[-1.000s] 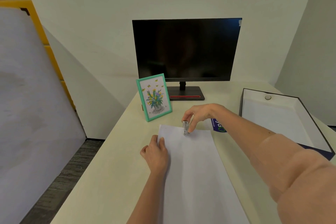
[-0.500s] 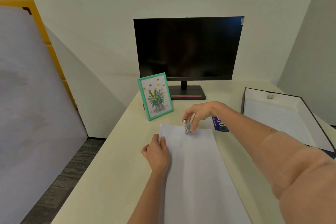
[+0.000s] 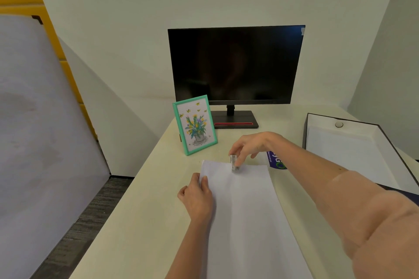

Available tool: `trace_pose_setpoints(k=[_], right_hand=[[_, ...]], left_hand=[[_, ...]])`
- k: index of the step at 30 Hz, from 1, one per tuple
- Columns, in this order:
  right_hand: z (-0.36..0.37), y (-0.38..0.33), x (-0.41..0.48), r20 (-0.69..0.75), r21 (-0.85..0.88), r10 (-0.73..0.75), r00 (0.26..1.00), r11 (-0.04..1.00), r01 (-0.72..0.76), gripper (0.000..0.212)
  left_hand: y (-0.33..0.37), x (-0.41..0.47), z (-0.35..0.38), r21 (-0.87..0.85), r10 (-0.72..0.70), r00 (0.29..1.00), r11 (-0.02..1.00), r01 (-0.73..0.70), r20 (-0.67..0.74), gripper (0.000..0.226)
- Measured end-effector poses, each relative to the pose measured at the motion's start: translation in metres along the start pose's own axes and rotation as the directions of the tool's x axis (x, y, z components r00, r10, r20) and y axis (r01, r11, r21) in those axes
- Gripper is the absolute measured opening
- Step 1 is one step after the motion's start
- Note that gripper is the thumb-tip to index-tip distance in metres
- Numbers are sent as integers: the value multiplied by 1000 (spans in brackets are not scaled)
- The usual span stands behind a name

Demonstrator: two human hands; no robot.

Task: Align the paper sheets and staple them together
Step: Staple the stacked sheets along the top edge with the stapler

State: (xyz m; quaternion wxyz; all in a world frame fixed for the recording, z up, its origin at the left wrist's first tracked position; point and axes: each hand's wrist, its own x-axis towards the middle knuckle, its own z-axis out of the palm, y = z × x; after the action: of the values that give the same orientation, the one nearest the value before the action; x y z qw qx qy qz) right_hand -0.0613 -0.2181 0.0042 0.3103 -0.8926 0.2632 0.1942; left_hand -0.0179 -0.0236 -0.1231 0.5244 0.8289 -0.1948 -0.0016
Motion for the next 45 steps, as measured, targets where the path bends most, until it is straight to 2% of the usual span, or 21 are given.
trace_pose_setpoints(k=[12, 19, 22, 25, 33, 38, 45], right_hand=[[-1, 11, 2, 41, 100, 11, 999, 995, -15, 56], [2, 5, 3, 10, -32, -66, 998, 997, 66, 58], [5, 1, 7, -16, -109, -72, 997, 992, 70, 67], [9, 3, 9, -38, -129, -83, 996, 989, 77, 66], [6, 14, 7, 36, 146, -7, 999, 989, 1, 56], [7, 7, 7, -23, -54, -54, 998, 997, 52, 65], [2, 6, 3, -11, -94, -108, 994, 990, 106, 59]], left_hand=[[0, 0, 0, -42, -11, 1000, 999, 11, -6, 21], [1, 1, 0, -26, -10, 1000, 1000, 9, -8, 20], [0, 2, 1, -20, -12, 1000, 1000, 12, -5, 19], [0, 2, 1, -11, 1, 1000, 1000, -1, -6, 20], [0, 2, 1, -6, 4, 1000, 1000, -4, -6, 19], [-1, 2, 1, 3, 4, 1000, 1000, -4, -3, 18], [3, 0, -1, -13, -9, 1000, 1000, 9, -6, 19]])
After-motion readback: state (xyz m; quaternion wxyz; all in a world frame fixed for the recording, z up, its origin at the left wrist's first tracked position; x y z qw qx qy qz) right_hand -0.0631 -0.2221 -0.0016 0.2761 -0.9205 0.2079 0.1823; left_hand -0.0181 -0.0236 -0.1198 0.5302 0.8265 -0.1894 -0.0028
